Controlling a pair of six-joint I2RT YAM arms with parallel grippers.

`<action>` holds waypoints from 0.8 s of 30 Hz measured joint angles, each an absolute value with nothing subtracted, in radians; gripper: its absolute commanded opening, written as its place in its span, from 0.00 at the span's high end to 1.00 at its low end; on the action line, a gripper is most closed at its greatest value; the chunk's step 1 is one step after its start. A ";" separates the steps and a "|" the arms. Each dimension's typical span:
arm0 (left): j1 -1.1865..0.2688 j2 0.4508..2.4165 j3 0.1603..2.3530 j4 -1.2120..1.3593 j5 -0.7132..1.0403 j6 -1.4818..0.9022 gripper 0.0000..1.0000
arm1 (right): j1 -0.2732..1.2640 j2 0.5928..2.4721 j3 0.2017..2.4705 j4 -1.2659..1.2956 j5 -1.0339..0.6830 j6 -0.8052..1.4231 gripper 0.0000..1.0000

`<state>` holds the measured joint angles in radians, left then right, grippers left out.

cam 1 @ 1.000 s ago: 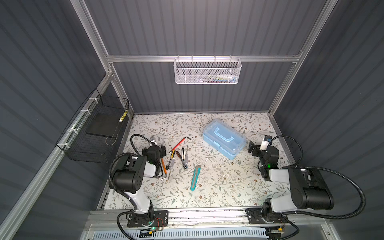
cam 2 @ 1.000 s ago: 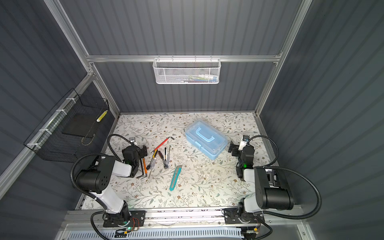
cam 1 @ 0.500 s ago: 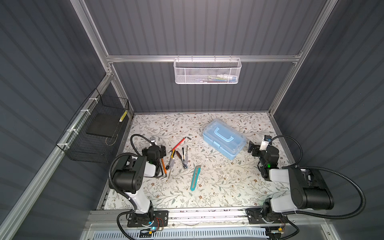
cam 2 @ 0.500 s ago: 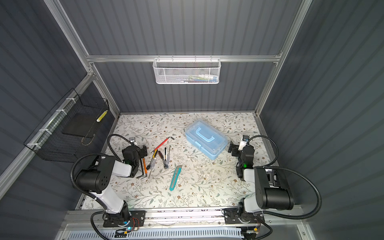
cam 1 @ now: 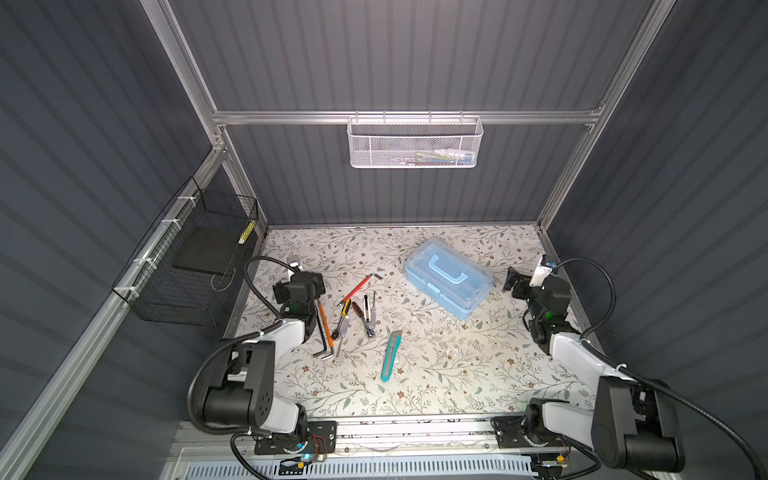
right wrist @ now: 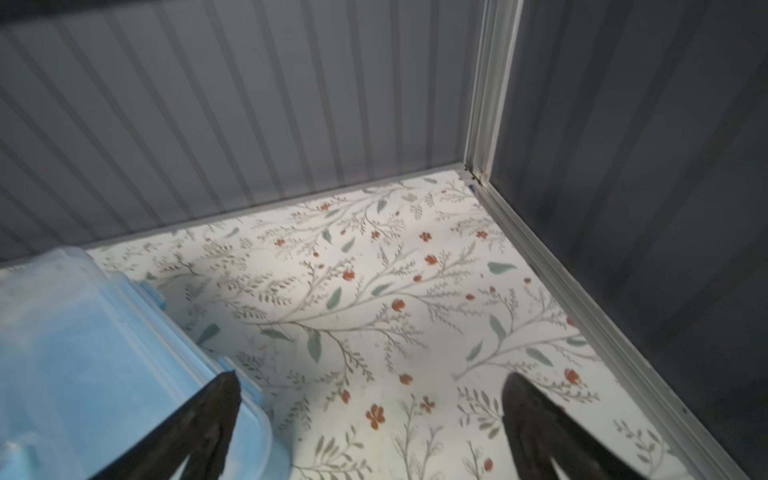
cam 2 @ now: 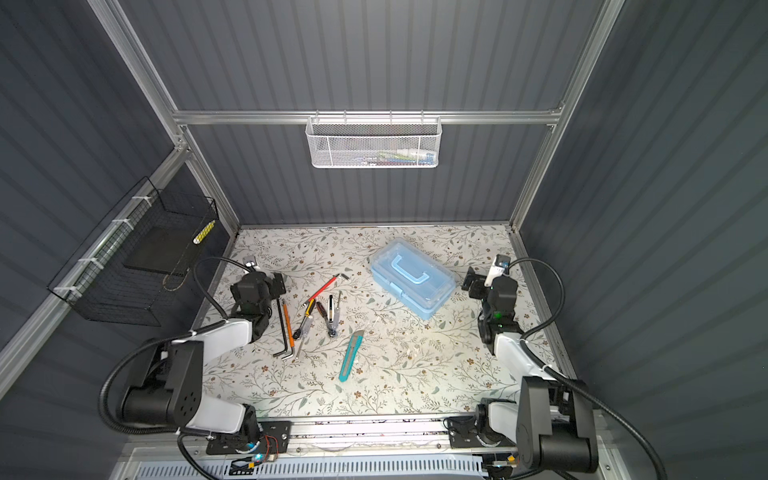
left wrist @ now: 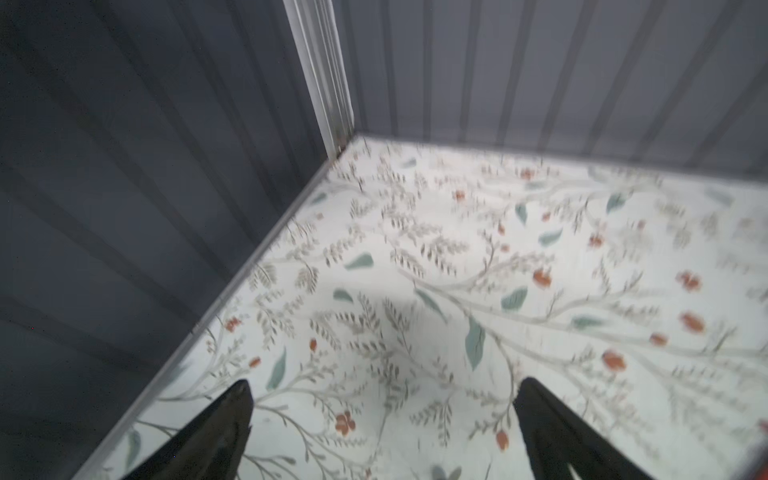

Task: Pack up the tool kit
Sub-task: 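Move the right gripper to the clear box while the left approaches it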

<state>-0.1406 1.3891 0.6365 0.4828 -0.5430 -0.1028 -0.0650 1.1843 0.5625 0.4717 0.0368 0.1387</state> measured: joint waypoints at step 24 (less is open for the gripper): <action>-0.979 1.593 0.767 0.308 -0.759 -0.028 0.00 | 0.128 1.633 1.103 -0.033 -0.302 0.038 0.01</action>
<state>-0.9787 1.5932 0.7670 0.3084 -0.7589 -0.0284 0.1276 1.6333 1.1027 -0.0326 -0.3016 0.0376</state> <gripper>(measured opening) 0.997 0.991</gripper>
